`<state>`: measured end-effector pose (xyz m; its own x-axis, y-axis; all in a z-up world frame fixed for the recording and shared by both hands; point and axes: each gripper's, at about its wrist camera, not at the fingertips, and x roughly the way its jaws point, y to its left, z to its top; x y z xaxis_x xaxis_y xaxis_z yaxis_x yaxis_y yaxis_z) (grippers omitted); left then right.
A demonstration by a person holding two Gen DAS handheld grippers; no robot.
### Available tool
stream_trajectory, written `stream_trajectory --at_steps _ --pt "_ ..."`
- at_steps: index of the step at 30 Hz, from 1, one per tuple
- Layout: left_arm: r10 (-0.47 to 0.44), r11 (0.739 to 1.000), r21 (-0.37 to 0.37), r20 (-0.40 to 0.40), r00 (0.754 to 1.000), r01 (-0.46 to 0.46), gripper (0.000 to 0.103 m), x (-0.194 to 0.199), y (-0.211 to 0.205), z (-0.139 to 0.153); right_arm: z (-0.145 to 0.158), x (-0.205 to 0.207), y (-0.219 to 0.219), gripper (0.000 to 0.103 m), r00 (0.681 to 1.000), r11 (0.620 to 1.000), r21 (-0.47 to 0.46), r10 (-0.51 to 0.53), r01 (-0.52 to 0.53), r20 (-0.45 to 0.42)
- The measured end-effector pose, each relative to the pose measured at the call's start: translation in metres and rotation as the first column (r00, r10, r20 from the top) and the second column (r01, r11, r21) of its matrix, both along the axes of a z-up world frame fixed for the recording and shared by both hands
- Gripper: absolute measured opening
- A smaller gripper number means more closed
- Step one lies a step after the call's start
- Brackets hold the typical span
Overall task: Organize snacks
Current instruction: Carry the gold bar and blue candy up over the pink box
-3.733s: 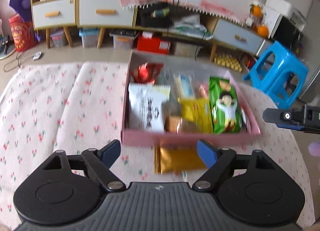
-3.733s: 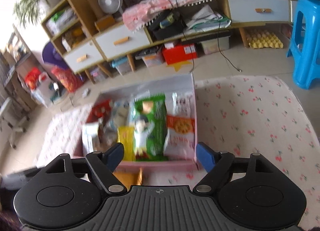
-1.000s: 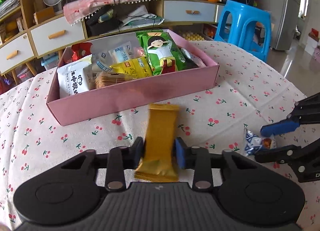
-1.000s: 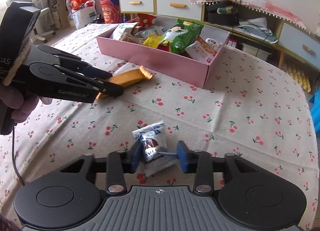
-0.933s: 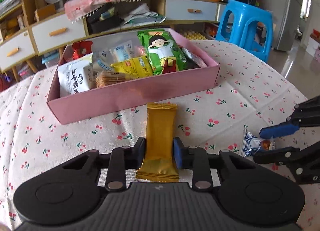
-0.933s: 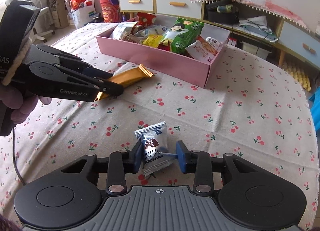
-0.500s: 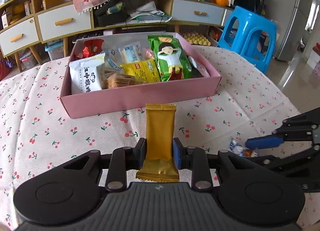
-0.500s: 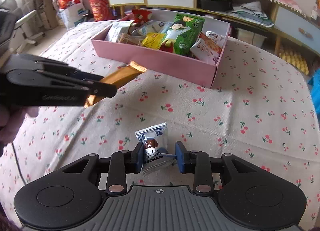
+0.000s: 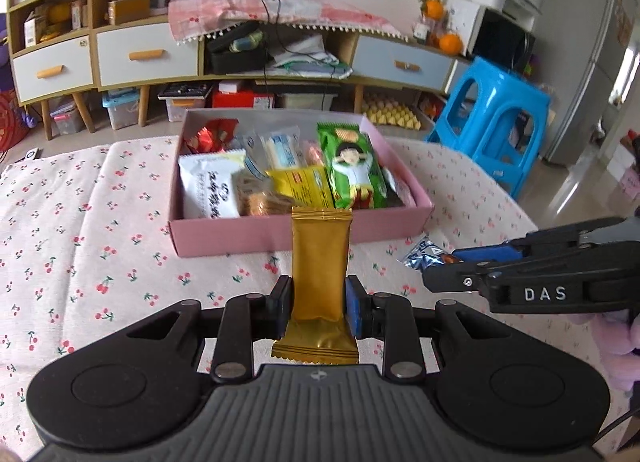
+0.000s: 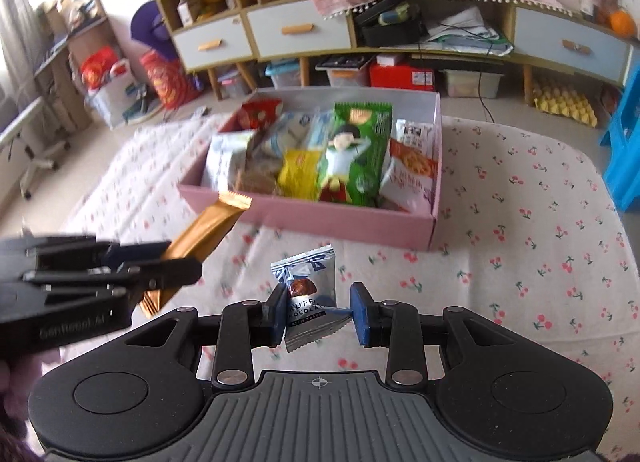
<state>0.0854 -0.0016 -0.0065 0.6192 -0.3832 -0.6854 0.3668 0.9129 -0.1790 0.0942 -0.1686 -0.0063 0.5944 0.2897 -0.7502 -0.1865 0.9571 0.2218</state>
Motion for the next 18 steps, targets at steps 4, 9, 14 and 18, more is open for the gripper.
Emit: stream_trajectory --at_steps 4,9,14,18 --pt "0.039 0.998 -0.044 0.002 0.999 -0.038 0.026 0.009 0.007 0.004 0.007 0.009 0.001 0.032 0.999 0.997 0.064 -0.043 0.043 0.000" --pt "0.096 0.992 -0.085 -0.003 0.995 -0.096 0.026 0.021 0.015 0.004 0.009 0.025 -0.001 0.032 0.994 0.982 0.156 -0.108 0.108 -0.008" --pt "0.156 0.980 -0.124 -0.006 0.988 -0.155 0.026 0.031 0.021 -0.001 0.005 0.042 -0.008 0.032 0.985 0.951 0.257 -0.172 0.172 -0.024" --pt "0.163 0.975 -0.152 -0.020 0.987 -0.164 0.026 0.042 0.019 -0.006 -0.005 0.057 -0.017 0.032 0.974 0.909 0.350 -0.212 0.226 -0.078"
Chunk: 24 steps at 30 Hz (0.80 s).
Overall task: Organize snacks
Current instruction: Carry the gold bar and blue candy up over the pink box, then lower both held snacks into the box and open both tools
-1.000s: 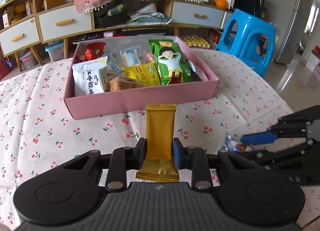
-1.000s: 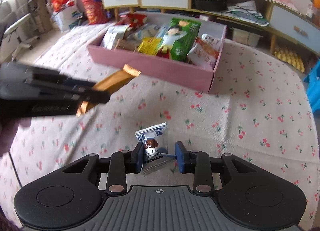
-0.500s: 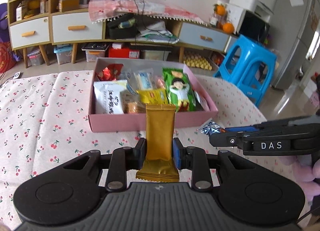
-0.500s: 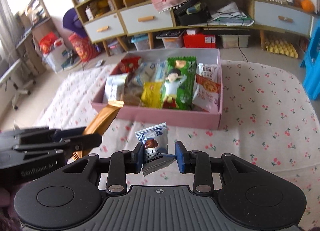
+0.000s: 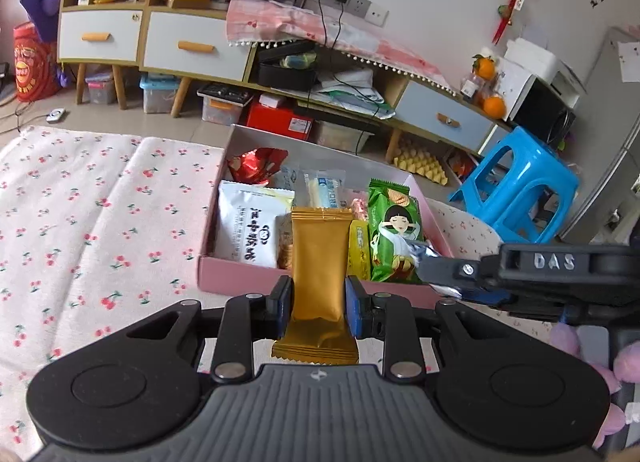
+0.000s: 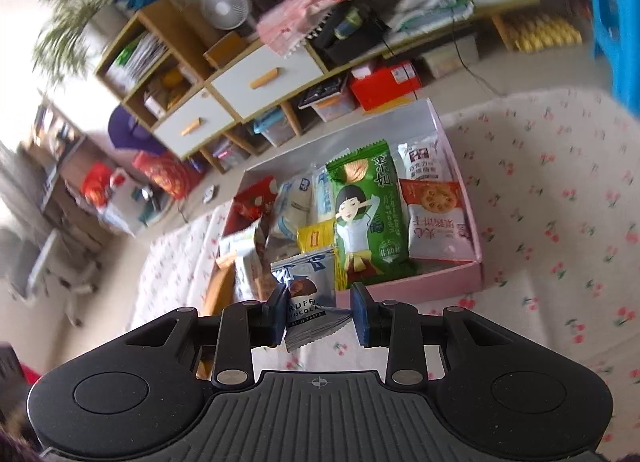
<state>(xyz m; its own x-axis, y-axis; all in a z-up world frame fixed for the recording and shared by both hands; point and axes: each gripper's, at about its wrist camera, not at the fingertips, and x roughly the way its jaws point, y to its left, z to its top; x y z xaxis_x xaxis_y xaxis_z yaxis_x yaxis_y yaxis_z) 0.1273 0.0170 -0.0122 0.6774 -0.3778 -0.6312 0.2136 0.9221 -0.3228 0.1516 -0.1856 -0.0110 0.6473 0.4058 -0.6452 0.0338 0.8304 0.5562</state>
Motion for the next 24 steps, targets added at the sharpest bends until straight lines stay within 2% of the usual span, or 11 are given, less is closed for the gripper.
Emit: stream_trajectory --at_steps 3,7,13,17,24 --pt "-0.009 0.999 0.035 0.029 1.000 0.008 0.026 0.008 -0.006 0.002 0.002 0.010 -0.002 0.032 1.000 0.999 0.030 -0.017 0.016 0.018" --pt "-0.015 0.998 0.064 0.054 0.998 0.012 0.026 0.023 -0.012 0.001 0.008 0.025 -0.005 0.032 0.998 1.000 0.009 -0.028 0.028 0.058" --pt "-0.001 0.999 0.052 0.072 0.997 -0.002 0.026 0.045 -0.020 0.002 0.010 0.058 -0.014 0.032 0.997 0.997 0.060 -0.050 0.047 0.065" --pt "-0.001 1.000 0.019 0.057 0.998 0.000 0.026 0.053 -0.024 -0.003 0.011 0.076 -0.009 0.032 0.996 0.999 0.008 -0.039 0.038 0.078" --pt "-0.010 0.999 0.053 0.049 0.999 0.007 0.026 0.063 -0.032 -0.010 0.003 0.101 0.002 0.033 0.996 0.998 -0.060 -0.022 0.027 0.084"
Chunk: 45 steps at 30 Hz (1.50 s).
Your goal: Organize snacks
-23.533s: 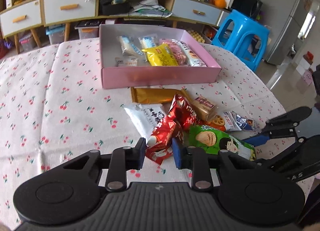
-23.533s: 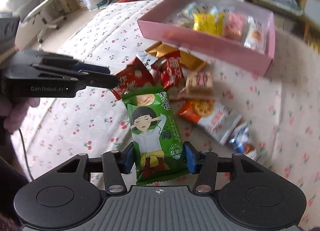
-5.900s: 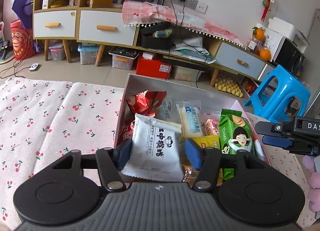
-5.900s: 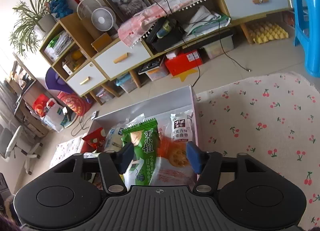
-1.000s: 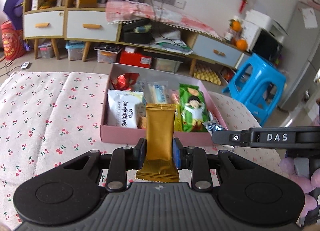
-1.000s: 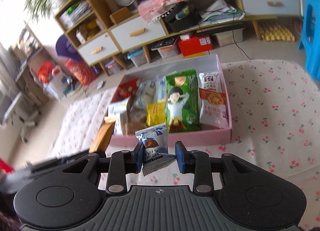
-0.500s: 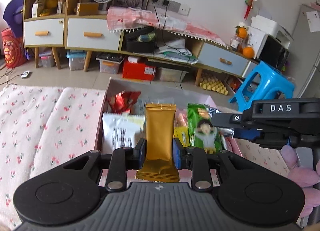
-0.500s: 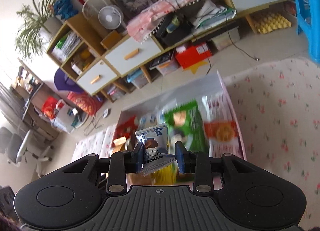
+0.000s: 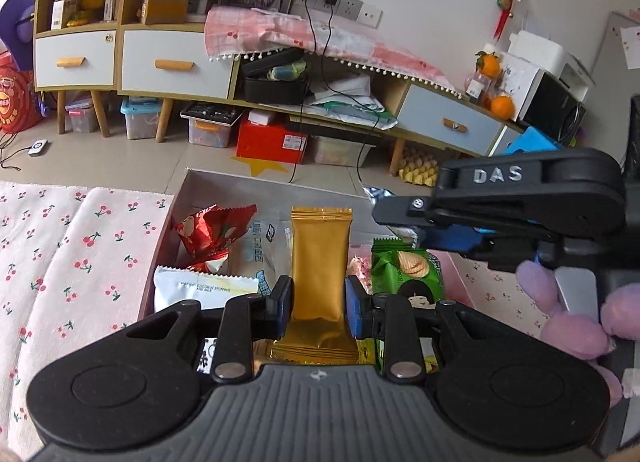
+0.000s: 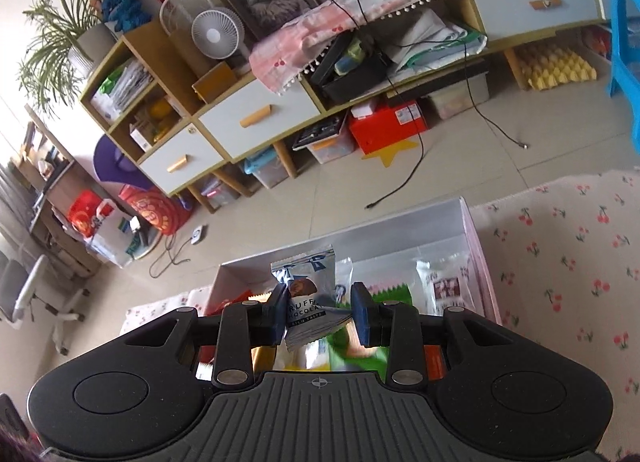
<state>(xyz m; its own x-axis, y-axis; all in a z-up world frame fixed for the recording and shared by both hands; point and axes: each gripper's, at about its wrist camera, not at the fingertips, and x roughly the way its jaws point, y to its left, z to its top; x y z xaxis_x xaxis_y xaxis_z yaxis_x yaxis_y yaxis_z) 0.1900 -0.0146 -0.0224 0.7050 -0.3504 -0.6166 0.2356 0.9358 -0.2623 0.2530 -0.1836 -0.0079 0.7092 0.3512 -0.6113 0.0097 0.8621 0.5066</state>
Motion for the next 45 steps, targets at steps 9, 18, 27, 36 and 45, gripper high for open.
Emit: stream_trajectory --at_steps 9,18,27,36,45 --pt "-0.009 0.999 0.032 -0.001 1.000 0.009 0.028 0.004 0.000 -0.004 -0.007 0.018 0.006 0.036 1.000 0.999 -0.033 -0.008 0.009 0.007" --pt "-0.010 0.999 0.036 -0.003 1.000 0.010 0.053 0.000 0.000 0.003 0.001 0.009 0.004 0.056 1.000 0.999 -0.037 -0.018 0.019 0.014" --pt "-0.002 0.996 0.089 0.017 1.000 0.000 0.082 -0.035 -0.003 0.027 0.029 -0.037 -0.006 0.069 0.999 0.996 -0.084 -0.025 0.028 0.040" --pt "-0.001 0.982 0.191 -0.005 1.000 0.002 0.102 -0.077 -0.005 0.042 0.052 -0.104 -0.011 0.086 0.998 0.982 -0.183 -0.024 0.033 0.052" --pt "0.088 0.974 0.217 -0.069 0.994 -0.071 0.103 -0.107 0.005 0.049 0.059 -0.164 0.005 0.094 0.999 0.954 -0.299 -0.026 0.035 0.035"
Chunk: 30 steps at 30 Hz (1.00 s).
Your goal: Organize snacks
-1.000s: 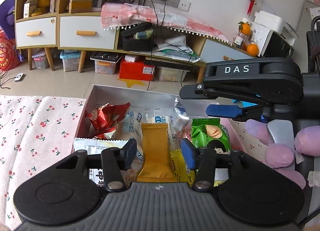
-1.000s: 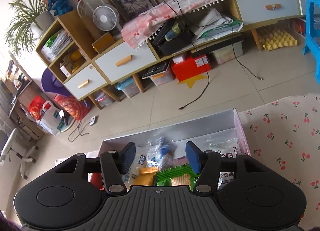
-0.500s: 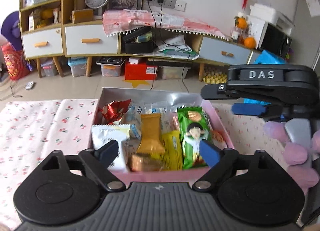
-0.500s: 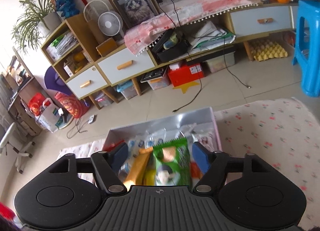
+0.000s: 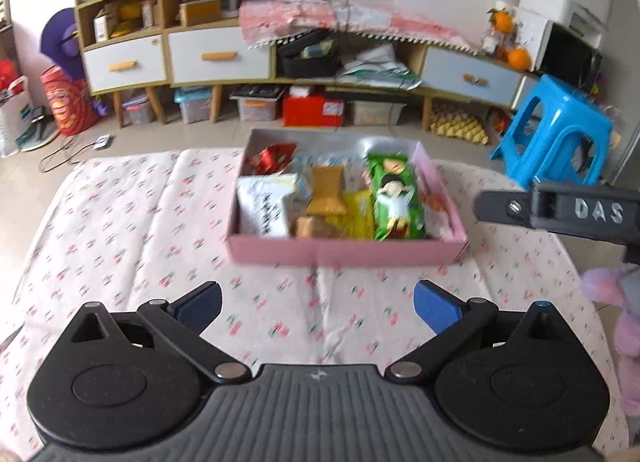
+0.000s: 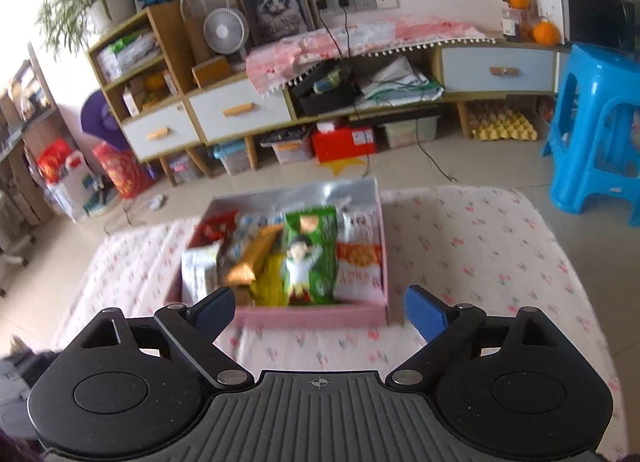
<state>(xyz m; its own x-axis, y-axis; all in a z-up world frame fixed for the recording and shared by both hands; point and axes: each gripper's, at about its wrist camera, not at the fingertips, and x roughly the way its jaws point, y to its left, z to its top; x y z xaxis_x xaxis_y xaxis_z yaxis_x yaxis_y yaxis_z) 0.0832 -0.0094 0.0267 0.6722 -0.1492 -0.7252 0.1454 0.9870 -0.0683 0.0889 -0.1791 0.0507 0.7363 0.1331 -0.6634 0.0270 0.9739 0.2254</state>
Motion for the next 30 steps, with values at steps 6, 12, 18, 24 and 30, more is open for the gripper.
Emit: stream_trajectory --at_steps 6,12,18,24,30 --pt "0.038 0.997 0.063 0.001 0.999 -0.038 0.103 -0.025 -0.003 -0.003 -0.009 -0.034 0.012 0.098 1.000 0.997 -0.071 0.006 -0.007 -0.021" --pt "0.056 0.995 0.088 -0.019 0.998 -0.055 0.103 -0.030 -0.003 -0.012 -0.025 -0.044 0.012 0.098 0.995 0.988 -0.153 0.005 -0.021 -0.100" --pt "0.082 0.994 0.079 -0.027 0.996 -0.079 0.103 -0.031 -0.003 -0.009 -0.023 -0.040 0.013 0.098 0.994 0.983 -0.183 0.015 -0.034 -0.107" --pt "0.090 0.991 0.103 -0.027 0.996 -0.087 0.103 -0.030 -0.006 -0.013 -0.024 -0.035 0.013 0.098 0.995 0.979 -0.203 0.017 -0.037 -0.099" --pt "0.091 0.989 0.117 -0.032 0.995 -0.087 0.103 -0.031 -0.006 -0.013 -0.022 -0.034 0.006 0.098 0.995 0.984 -0.179 -0.006 -0.011 -0.096"
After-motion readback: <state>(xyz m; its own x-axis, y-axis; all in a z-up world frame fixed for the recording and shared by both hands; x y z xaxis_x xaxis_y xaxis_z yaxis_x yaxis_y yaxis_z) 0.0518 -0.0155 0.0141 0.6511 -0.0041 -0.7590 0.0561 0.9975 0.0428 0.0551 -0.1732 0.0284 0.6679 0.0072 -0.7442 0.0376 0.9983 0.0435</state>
